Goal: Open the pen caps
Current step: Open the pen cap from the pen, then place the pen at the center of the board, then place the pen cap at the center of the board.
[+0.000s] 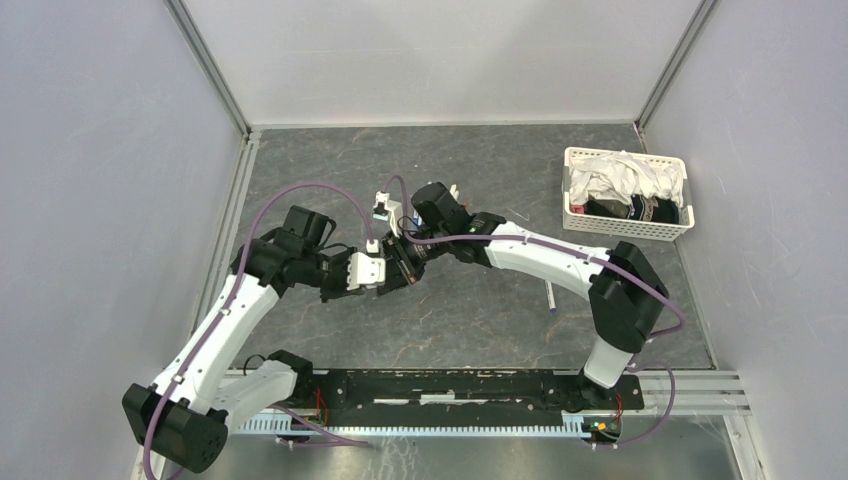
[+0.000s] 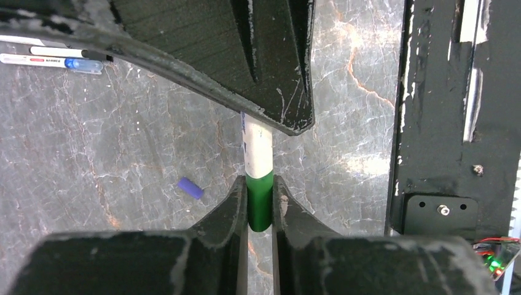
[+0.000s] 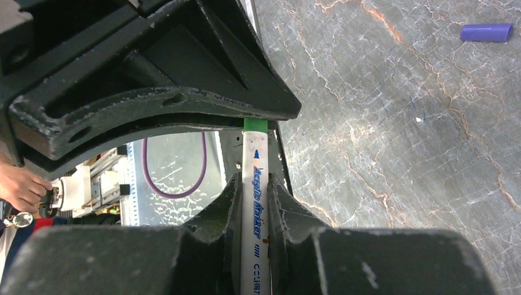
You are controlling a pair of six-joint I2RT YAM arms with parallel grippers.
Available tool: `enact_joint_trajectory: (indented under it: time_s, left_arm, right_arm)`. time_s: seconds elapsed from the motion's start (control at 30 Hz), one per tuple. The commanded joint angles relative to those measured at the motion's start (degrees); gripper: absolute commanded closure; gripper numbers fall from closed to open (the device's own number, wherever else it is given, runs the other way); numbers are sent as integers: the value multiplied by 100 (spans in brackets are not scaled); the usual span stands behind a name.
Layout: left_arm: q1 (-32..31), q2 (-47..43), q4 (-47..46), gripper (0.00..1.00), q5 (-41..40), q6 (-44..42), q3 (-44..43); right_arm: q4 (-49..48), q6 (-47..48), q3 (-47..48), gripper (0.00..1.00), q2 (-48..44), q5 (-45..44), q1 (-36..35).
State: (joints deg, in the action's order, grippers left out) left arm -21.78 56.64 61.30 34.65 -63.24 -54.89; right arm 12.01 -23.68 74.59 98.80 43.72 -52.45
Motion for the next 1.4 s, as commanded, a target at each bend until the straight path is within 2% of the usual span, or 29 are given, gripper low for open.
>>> enact_joint_trajectory:
  time_s: [0.0, 0.07, 0.4, 0.57, 0.73, 0.9, 1.07, 1.23, 1.37]
  left_arm:
    - [-3, 22, -191, 92, 357, 188, -40]
    - [-2, 39, -185, 97, 325, 202, -19]
    - [7, 451, 210, 98, -1146, -476, 117]
    - [11, 764, -183, 98, -1810, -550, 148]
    - [11, 1113, -1001, 98, -1771, -26, 189]
    - [16, 1670, -2277, 98, -1850, 1054, 415]
    - [66, 2614, -3327, 98, -2484, 2068, 251]
    - [148, 3532, -3611, 97, -2751, 2713, -168]
    - [154, 3770, -3771, 90, -2859, 2809, -125]
  right_arm:
    - [-395, -54, -214, 100, -330, 58, -29]
    - [-482, -58, -406, 100, -432, 25, -7]
    - [-742, 59, -2215, 100, -1705, -162, 471]
    - [-404, 323, -2742, 100, -2226, -308, 757]
    - [-137, 486, -3022, 100, -2574, -913, 1005]
    - [144, 428, -3323, 100, -2810, -2951, 1048]
    - [-413, -208, -4227, 100, -3206, -4573, 1050]
    - [-882, -626, -4838, 100, -3477, -5502, 1038]
    - [-1163, -757, -5034, 100, -3521, -5932, 1040]
